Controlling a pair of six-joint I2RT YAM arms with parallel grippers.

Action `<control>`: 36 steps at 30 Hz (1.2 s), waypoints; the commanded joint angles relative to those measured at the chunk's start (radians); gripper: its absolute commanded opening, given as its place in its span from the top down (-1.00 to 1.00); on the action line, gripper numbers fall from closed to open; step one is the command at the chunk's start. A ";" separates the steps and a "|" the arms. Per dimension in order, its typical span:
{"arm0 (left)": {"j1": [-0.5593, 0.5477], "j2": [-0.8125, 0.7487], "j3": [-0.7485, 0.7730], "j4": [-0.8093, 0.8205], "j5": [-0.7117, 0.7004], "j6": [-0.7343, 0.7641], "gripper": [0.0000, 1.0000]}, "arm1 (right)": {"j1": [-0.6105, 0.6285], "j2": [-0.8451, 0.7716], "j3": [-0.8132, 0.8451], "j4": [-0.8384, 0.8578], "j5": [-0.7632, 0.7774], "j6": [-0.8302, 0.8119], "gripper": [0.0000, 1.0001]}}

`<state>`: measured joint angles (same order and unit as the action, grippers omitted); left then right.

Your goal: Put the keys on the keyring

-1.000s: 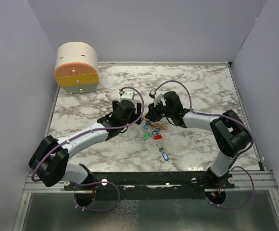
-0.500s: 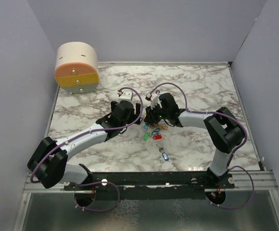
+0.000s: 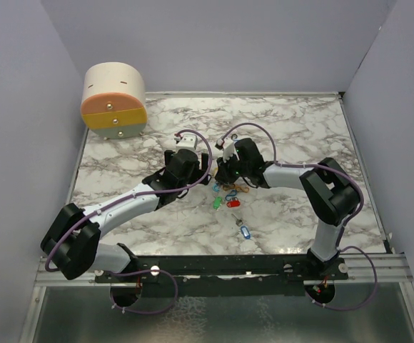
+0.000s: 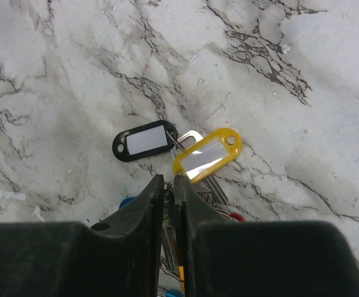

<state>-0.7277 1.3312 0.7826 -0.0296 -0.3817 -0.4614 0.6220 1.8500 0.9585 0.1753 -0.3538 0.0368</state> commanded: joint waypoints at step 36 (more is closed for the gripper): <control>0.004 -0.072 -0.103 0.297 0.357 0.018 -0.80 | 0.008 -0.521 -0.422 0.520 0.005 0.000 0.99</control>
<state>-0.7273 1.2686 0.6884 0.1703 -0.1741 -0.4541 0.6228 1.3495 0.5491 0.6353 -0.3309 0.0322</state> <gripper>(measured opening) 0.907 0.010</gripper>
